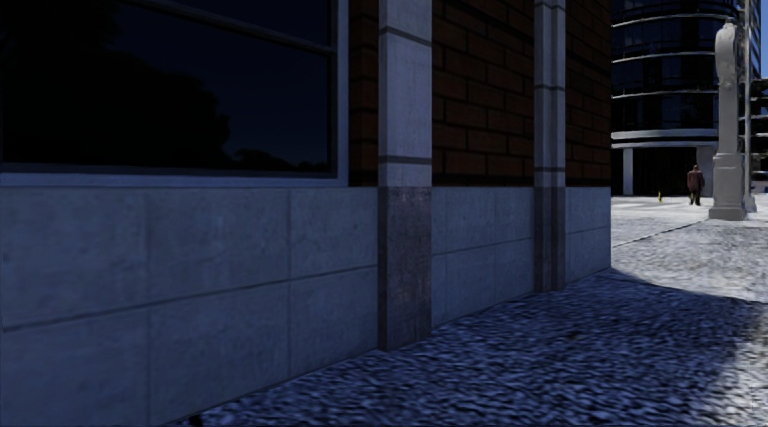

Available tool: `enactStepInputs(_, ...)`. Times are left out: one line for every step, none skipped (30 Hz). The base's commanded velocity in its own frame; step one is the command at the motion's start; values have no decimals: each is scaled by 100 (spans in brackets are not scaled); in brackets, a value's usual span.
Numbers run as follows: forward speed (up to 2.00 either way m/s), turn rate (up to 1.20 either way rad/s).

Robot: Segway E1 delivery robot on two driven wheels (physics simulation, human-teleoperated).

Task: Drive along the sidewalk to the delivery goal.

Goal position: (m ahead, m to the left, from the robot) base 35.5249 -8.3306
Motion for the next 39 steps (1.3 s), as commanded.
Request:
enactStepInputs(153, -111)
enactStepInputs(153, -109)
enactStepInputs(153, -108)
enactStepInputs(153, -108)
enactStepInputs(153, -108)
enactStepInputs(153, -107)
enactStepInputs(153, -105)
enactStepInputs(153, -105)
enactStepInputs(153, -104)
enactStepInputs(153, -104)
enactStepInputs(153, -104)
enactStepInputs(153, -102)
enactStepInputs(153, -101)
enactStepInputs(153, -101)
enactStepInputs(153, -100)
enactStepInputs(153, -100)
enactStepInputs(153, -100)
enactStepInputs(153, -100)
enactStepInputs(153, -100)
enactStepInputs(153, -100)
enactStepInputs(153, -96)
enactStepInputs(153, -26)
enactStepInputs(153, -26)
enactStepInputs(153, 0)
enactStepInputs(153, 0)
enactStepInputs(153, 0)
enactStepInputs(153, 0)
enactStepInputs(153, 0)
enactStepInputs(153, 0)
enactStepInputs(153, 0)
enactStepInputs(153, 0)
enactStepInputs(153, 0)
enactStepInputs(153, 0)
enactStepInputs(153, 0)
enactStepInputs(153, 0)
enactStepInputs(153, 0)
enactStepInputs(153, 0)
enactStepInputs(153, 0)
enactStepInputs(153, 0)
